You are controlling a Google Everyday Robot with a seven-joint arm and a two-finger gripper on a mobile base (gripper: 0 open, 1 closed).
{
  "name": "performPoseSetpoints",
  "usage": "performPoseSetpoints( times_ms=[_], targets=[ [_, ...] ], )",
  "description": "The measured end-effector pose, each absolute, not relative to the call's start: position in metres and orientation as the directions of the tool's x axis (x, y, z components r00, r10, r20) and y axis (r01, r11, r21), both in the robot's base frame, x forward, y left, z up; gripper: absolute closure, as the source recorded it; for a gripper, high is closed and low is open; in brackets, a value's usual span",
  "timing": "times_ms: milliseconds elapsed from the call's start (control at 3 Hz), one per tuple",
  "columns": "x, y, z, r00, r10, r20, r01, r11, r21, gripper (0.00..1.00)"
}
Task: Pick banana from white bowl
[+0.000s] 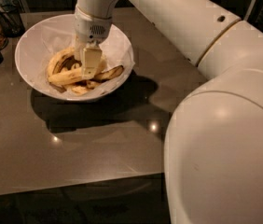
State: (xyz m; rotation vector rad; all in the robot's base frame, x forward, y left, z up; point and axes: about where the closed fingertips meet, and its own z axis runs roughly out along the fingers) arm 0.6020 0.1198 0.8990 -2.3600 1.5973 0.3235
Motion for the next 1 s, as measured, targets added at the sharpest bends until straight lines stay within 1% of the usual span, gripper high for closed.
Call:
performPoseSetpoints(
  times_ms=[667, 1000],
  targets=[
    [0.601, 0.123, 0.896, 0.366, -0.867, -0.339, -0.93, -0.357, -0.088, 0.45],
    [0.595, 0.109, 0.863, 0.359, -0.844, -0.399, -0.928, -0.367, -0.059, 0.49]
  ],
)
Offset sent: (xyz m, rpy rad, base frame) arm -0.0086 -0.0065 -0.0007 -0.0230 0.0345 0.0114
